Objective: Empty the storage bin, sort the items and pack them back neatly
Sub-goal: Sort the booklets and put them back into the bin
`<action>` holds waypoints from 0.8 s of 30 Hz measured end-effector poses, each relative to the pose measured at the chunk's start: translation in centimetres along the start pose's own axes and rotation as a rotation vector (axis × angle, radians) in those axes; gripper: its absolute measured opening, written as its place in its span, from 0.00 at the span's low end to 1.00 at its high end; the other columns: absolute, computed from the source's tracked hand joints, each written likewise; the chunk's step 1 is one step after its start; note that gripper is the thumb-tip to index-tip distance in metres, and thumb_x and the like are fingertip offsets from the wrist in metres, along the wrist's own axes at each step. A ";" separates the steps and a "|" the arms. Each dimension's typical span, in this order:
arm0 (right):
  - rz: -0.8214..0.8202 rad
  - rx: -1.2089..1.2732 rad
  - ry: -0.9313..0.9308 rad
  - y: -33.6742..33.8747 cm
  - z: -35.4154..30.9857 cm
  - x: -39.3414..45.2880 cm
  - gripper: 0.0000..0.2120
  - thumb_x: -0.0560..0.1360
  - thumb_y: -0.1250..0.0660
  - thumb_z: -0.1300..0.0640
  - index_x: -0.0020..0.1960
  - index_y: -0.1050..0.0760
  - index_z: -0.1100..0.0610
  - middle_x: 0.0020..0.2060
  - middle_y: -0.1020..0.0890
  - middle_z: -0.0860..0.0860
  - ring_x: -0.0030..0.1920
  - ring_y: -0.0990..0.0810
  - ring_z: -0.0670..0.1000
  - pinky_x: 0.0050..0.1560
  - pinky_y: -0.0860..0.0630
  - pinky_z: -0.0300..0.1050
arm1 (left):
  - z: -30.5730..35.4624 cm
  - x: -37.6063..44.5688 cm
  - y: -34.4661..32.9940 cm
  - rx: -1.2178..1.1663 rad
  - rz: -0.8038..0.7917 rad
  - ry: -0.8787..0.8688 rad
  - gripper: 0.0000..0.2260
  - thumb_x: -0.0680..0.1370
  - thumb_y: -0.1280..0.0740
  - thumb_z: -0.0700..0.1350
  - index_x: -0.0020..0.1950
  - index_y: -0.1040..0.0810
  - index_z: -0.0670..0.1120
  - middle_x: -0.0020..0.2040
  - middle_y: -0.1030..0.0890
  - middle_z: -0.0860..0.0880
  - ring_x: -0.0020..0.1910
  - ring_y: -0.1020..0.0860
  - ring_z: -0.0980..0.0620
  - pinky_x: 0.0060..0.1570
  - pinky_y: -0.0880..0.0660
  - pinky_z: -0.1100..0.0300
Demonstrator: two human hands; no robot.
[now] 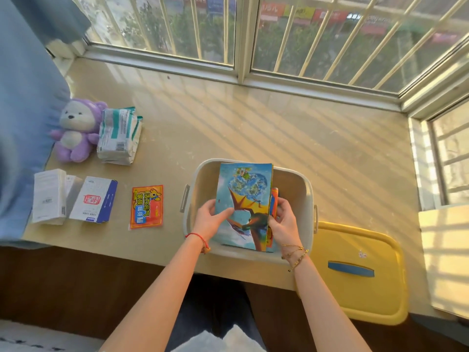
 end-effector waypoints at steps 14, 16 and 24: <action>-0.011 -0.023 0.078 -7.2 -6.8 -0.9 0.13 0.74 0.31 0.62 0.55 0.32 0.56 0.49 0.19 0.53 0.47 0.18 0.47 0.42 0.19 0.40 | 3.8 -4.9 16.9 -0.190 0.230 -0.173 0.15 0.76 0.33 0.39 0.63 0.27 0.44 0.55 0.18 0.45 0.52 0.18 0.49 0.45 0.20 0.58; -0.024 -0.034 0.089 -9.7 -7.7 -0.9 0.14 0.74 0.31 0.61 0.56 0.32 0.57 0.49 0.19 0.52 0.46 0.18 0.46 0.41 0.19 0.39 | 4.0 -4.9 20.0 -0.200 0.280 -0.174 0.16 0.76 0.33 0.38 0.64 0.28 0.41 0.55 0.19 0.44 0.51 0.19 0.49 0.43 0.20 0.61; -0.031 -0.072 0.060 -21.7 -7.9 -0.1 0.12 0.73 0.31 0.63 0.53 0.30 0.57 0.46 0.18 0.51 0.42 0.18 0.39 0.42 0.21 0.35 | 5.4 1.0 31.2 -0.133 0.320 -0.187 0.11 0.77 0.35 0.35 0.59 0.27 0.42 0.57 0.20 0.42 0.55 0.21 0.44 0.59 0.25 0.46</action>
Point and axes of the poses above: each hand's wrist, its own x-axis towards the middle knuckle, its own y-axis out of the back of the hand, z = x × y, the point moved 6 cm from there along x, towards the middle knuckle
